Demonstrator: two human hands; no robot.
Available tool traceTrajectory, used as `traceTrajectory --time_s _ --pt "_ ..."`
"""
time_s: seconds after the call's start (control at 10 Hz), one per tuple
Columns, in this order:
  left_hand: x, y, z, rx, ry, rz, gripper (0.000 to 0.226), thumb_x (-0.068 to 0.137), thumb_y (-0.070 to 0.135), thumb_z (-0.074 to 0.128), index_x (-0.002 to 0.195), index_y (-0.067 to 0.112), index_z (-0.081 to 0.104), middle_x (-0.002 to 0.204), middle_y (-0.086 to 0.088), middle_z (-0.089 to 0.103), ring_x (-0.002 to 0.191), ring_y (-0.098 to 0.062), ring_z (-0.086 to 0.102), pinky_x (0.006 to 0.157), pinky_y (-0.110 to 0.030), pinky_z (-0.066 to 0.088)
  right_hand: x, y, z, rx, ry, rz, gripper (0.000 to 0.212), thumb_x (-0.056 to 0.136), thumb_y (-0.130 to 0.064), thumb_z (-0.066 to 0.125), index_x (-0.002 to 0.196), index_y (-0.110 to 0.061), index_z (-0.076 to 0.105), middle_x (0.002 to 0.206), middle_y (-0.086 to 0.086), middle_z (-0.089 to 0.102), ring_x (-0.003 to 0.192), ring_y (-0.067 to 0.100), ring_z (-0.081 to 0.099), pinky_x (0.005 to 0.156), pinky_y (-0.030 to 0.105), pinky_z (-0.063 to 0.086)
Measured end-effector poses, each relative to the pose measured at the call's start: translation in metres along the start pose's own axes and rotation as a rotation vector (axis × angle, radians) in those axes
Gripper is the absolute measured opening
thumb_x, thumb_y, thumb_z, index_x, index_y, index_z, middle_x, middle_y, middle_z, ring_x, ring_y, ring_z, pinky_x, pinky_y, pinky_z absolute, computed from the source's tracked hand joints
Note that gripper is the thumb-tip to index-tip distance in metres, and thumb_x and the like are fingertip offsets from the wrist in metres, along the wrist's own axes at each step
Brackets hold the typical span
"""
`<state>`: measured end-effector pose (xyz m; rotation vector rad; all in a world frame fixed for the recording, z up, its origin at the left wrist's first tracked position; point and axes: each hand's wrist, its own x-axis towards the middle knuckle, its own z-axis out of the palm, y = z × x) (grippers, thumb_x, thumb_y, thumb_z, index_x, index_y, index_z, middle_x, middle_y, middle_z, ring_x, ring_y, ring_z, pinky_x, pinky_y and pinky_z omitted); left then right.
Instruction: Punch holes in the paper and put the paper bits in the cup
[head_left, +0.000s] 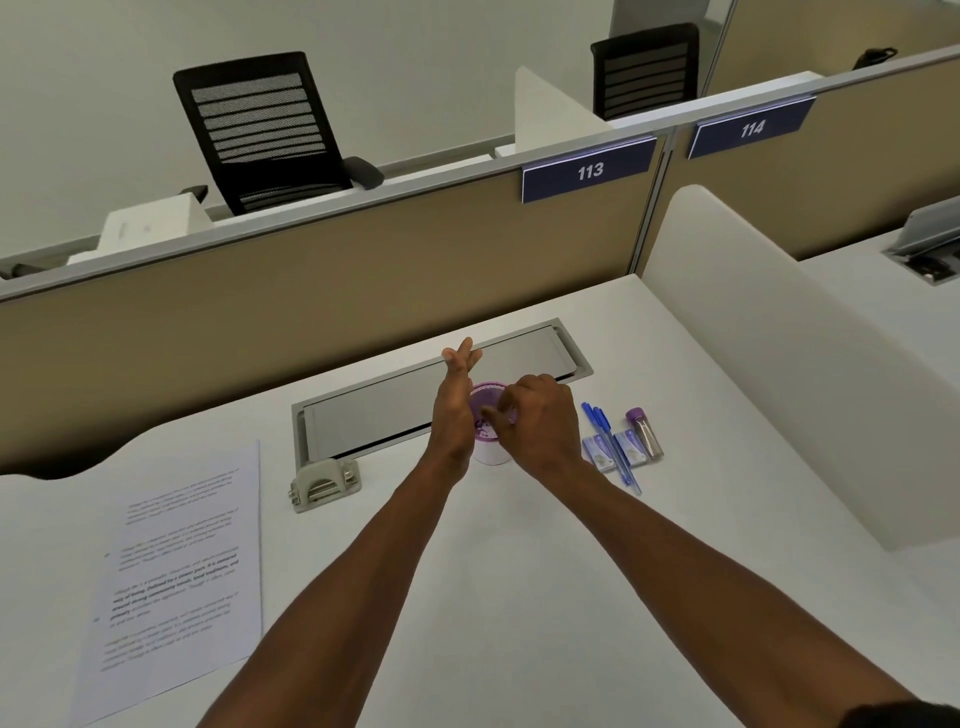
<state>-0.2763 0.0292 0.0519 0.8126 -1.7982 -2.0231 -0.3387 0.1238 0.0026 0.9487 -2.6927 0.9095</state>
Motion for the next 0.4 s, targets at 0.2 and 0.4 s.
traceTrajectory --time_s 0.2,0.4 --pt "0.000 -0.010 -0.013 0.131 0.047 0.073 0.054 0.104 0.049 0.019 0.149 0.030 0.042 0.153 0.007 0.045 0.133 -0.007 0.041 0.080 0.002 0.039 0.008 0.000 -0.009 0.014 -0.065 -0.026 0.038 0.087 -0.044 0.066 0.104 -0.010 0.073 0.098 0.010 0.074 0.088 0.023 0.067 0.084 0.032 0.051" --pt "-0.013 -0.001 -0.032 0.460 0.113 0.266 0.049 0.107 0.042 0.030 0.153 0.026 0.034 0.160 0.004 0.034 0.151 -0.014 0.024 0.121 -0.035 0.023 0.013 -0.018 -0.025 0.058 -0.019 -0.087 0.069 0.085 -0.062 0.057 0.133 -0.013 0.057 0.133 0.009 0.061 0.121 0.026 0.057 0.099 0.037 0.046"
